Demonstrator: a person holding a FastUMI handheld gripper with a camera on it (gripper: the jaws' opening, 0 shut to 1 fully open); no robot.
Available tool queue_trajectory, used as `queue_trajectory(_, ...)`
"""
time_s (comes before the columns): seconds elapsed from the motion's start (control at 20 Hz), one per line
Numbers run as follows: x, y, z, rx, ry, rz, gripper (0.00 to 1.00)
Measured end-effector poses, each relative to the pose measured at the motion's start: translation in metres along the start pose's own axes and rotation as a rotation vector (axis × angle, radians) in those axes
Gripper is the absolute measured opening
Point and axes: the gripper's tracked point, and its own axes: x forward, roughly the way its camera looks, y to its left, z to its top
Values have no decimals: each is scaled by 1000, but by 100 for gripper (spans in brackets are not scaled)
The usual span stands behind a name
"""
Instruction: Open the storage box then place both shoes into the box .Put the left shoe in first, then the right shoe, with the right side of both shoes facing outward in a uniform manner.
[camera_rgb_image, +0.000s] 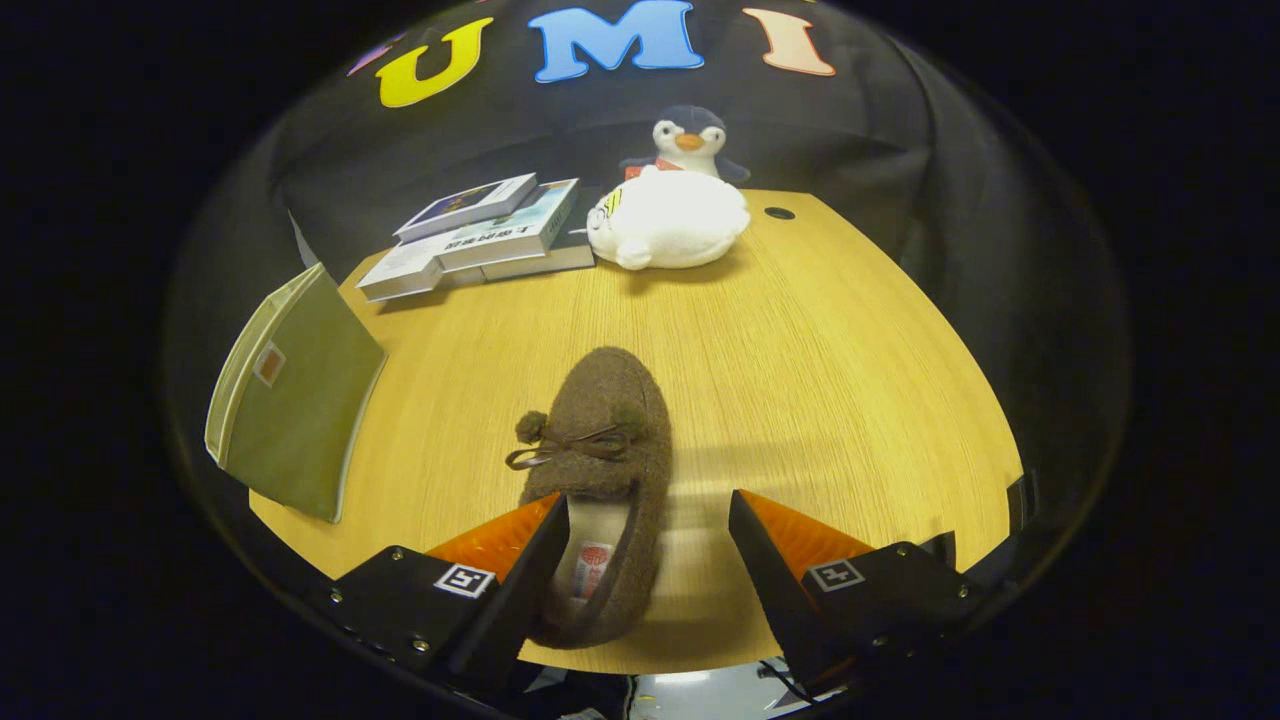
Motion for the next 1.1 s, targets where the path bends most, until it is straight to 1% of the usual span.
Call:
queue_trajectory(0.15,12,-6,-8,5,32,2,98)
queue_trajectory(0.25,18,-8,-10,15,48,10,94)
queue_trajectory(0.3,21,-7,-11,20,53,15,94)
queue_trajectory(0.4,28,-6,-12,27,67,30,83)
queue_trajectory(0.5,32,1,-14,44,83,65,72)
queue_trajectory(0.55,33,5,-13,55,89,78,58)
queue_trajectory(0.6,34,7,-13,64,94,86,51)
queue_trajectory(0.65,35,9,-13,77,99,86,40)
queue_trajectory(0.7,35,8,-12,95,106,80,32)
queue_trajectory(0.75,36,8,-12,110,119,78,26)
queue_trajectory(0.8,36,8,-12,129,132,79,26)
queue_trajectory(0.85,36,-4,-6,176,107,34,14)
queue_trajectory(0.9,29,-9,-7,214,125,34,1)
queue_trajectory(1.0,34,-2,-9,279,148,63,1)
queue_trajectory(1.1,27,-1,-5,310,139,65,1)
